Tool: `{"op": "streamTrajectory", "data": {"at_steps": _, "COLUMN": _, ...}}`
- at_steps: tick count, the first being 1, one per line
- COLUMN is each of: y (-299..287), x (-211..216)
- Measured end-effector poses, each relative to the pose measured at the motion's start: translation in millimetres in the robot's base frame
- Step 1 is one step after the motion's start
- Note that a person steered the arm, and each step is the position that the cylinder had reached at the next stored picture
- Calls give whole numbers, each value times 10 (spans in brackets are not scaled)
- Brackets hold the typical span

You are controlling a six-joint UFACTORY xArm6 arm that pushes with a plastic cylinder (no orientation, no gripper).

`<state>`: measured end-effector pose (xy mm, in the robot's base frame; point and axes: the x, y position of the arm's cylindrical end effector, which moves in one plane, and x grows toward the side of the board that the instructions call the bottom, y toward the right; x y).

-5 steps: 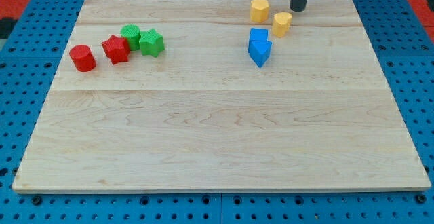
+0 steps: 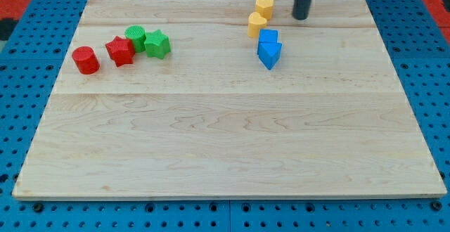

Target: Put yellow blocks together

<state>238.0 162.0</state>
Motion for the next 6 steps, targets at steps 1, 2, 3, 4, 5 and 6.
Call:
{"op": "streamTrajectory", "data": {"at_steps": 1, "y": -173, "x": -407}}
{"op": "streamTrajectory", "data": {"at_steps": 2, "y": -703, "x": -391}}
{"op": "streamTrajectory", "data": {"at_steps": 3, "y": -1009, "x": -246}}
{"op": "streamTrajectory", "data": {"at_steps": 4, "y": -1092, "x": -228}}
{"op": "streamTrajectory", "data": {"at_steps": 5, "y": -1418, "x": -234}}
{"op": "streamTrajectory", "data": {"at_steps": 6, "y": -1821, "x": -159}}
